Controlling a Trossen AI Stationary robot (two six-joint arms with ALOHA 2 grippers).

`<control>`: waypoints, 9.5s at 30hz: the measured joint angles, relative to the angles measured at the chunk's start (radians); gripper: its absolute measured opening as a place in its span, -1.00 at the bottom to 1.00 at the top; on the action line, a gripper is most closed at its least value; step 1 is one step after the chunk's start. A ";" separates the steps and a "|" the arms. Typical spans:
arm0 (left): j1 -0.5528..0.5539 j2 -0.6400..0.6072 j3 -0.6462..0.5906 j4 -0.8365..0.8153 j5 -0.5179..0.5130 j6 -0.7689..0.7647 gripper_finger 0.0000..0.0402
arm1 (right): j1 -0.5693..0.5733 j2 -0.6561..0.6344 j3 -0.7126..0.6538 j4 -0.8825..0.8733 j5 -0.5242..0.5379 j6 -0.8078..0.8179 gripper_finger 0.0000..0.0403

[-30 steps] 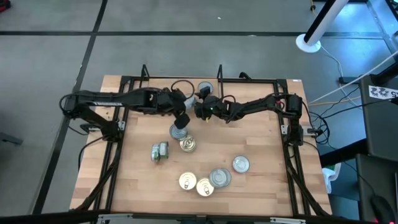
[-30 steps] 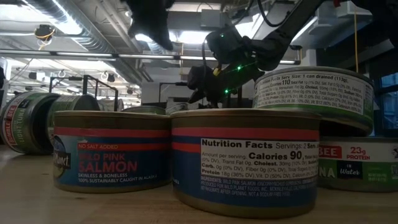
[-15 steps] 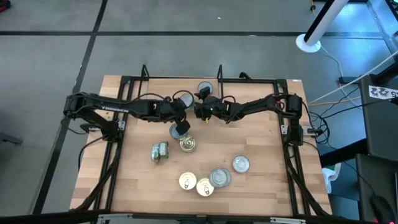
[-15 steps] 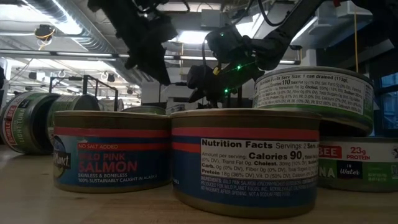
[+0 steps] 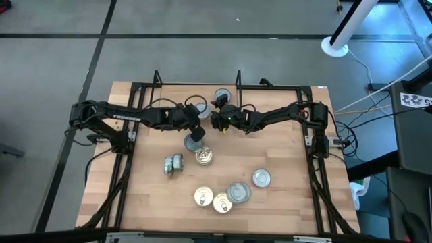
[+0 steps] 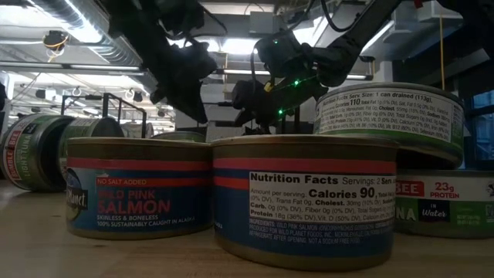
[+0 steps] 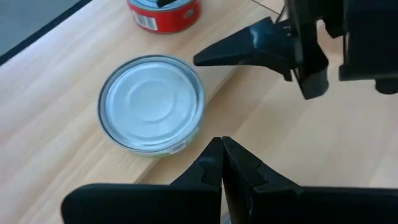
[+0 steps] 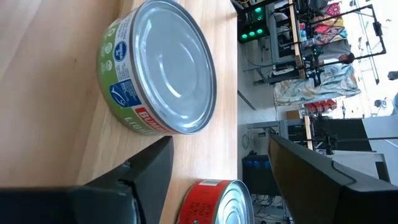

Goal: Stack canned seafood by type on shelf
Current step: Stack the green white tuna can on top of the other green white tuna can on the shelf

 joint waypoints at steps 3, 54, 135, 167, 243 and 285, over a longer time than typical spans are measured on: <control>0.007 0.001 0.000 0.000 0.042 0.024 -1.00 | 0.000 0.000 0.000 0.002 0.005 -0.001 0.29; 0.084 -0.019 0.001 0.067 0.048 0.086 -1.00 | 0.347 -0.072 0.079 -0.081 0.567 0.031 0.29; -0.563 -0.173 0.002 -0.644 0.539 -0.984 -0.15 | 0.293 -0.923 0.079 -1.433 0.069 0.986 0.29; -0.503 -0.168 0.002 -0.637 0.500 -1.021 0.40 | 0.293 -0.974 0.079 -1.450 0.022 0.988 0.29; -0.479 -0.421 0.144 -0.748 0.056 -0.953 -0.33 | 0.294 -1.372 -0.532 -0.838 -0.203 1.016 0.29; 0.080 0.186 0.145 -0.072 -0.375 1.205 -0.27 | 0.294 -1.308 -0.813 -0.307 -0.320 1.095 0.29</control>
